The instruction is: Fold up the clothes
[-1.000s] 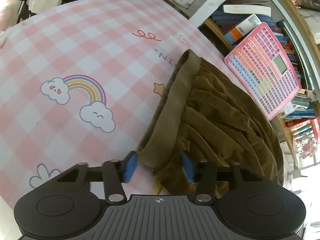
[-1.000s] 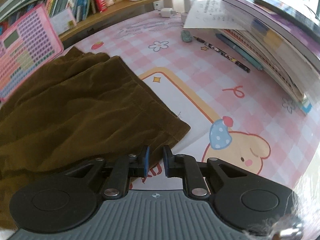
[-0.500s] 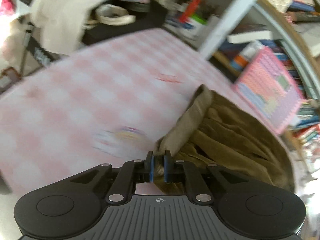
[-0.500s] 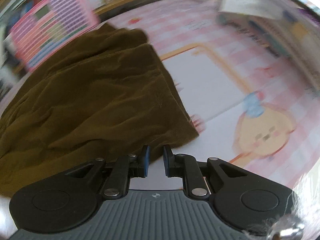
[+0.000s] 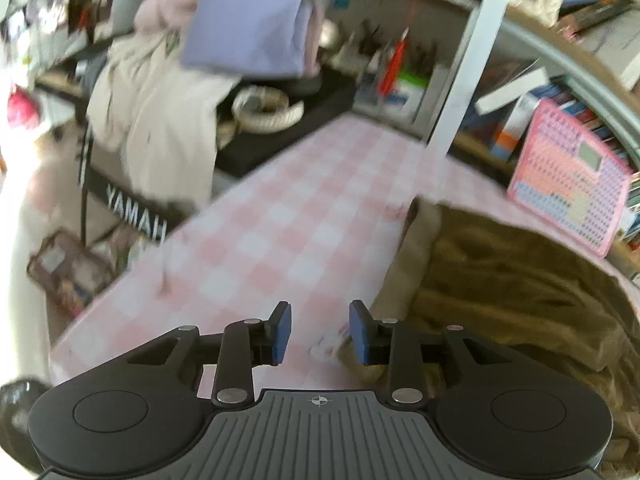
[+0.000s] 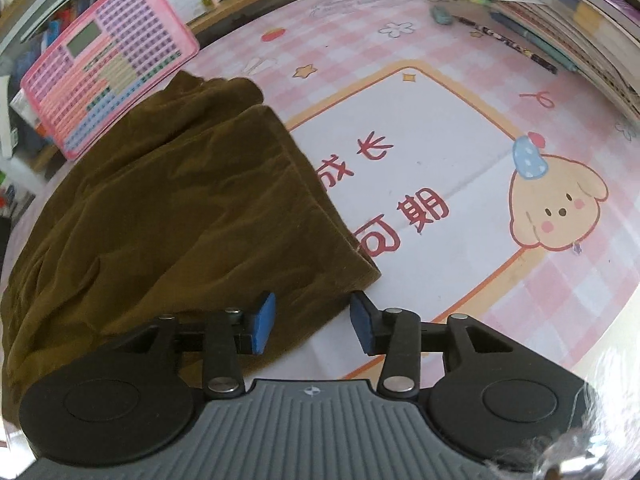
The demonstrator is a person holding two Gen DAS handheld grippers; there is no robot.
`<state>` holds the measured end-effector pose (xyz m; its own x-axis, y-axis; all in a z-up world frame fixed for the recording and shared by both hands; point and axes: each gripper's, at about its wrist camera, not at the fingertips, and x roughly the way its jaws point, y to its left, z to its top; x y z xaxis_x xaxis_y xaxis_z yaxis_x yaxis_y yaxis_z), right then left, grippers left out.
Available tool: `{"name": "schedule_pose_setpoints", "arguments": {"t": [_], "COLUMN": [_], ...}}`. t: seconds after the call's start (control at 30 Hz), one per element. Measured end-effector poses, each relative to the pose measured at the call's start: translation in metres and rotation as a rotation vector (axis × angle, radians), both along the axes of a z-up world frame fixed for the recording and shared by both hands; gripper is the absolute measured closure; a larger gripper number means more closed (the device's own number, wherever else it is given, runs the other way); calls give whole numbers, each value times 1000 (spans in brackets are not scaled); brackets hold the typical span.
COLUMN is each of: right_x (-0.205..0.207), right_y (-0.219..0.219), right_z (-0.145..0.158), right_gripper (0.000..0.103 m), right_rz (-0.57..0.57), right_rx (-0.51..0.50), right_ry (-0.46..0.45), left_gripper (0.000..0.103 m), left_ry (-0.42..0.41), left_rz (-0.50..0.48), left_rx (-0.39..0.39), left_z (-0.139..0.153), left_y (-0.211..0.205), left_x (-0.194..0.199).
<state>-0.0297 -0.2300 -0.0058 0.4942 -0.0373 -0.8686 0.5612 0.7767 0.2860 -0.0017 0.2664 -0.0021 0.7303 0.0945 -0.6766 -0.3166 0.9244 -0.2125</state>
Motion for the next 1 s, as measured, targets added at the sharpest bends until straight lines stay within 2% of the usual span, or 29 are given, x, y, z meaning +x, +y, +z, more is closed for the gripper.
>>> {"name": "schedule_pose_setpoints", "arguments": {"t": [0.03,0.07,0.1,0.23,0.3,0.4,0.43,0.57,0.63,0.7,0.8,0.83,0.93,1.0], "right_x": [2,4,6,3,1,-26,-34,-57,-66,-71,-69,-66,-50,-35], "right_y": [-1,-2,-4,7,12,13,11,-4,-7,-7,-4,-4,-2,0], "right_z": [-1,-3,-4,46,73,102,99,36,13,9,22,27,34,28], "right_gripper": [93,98,99,100,100,100,100,101,100,100,99,96,76,75], "right_rz": [-8,-18,-28,0,16,20,6,-135,-221,-241,-241,-232,-189,-145], "right_rx": [13,30,48,-37,-85,-123,-134,-130,-112,-96,-160,-181,-211,-226], "right_ry": [-2,-6,-11,-171,-254,-311,-285,-45,25,28,-6,-26,-50,-43], "left_gripper": [67,65,65,64,64,63,63,60,59,57,56,56,56,56], "left_ry": [-15,-23,-26,9,45,64,69,86,95,99,99,99,97,93], "left_rz": [-31,-71,-113,-278,-319,-361,-380,-442,-465,-488,-503,-507,-513,-518], "left_rx": [-9,-17,-22,-15,-20,-42,-52,-63,-59,-45,-44,-45,-43,-38], "left_z": [2,2,1,-11,-21,-30,-33,-39,-41,-40,-40,-41,-42,-43], "left_y": [-2,-6,-11,-39,-49,-55,-56,-64,-66,-69,-68,-68,-67,-67], "left_x": [2,5,8,24,31,33,34,36,37,37,36,36,36,35]}}
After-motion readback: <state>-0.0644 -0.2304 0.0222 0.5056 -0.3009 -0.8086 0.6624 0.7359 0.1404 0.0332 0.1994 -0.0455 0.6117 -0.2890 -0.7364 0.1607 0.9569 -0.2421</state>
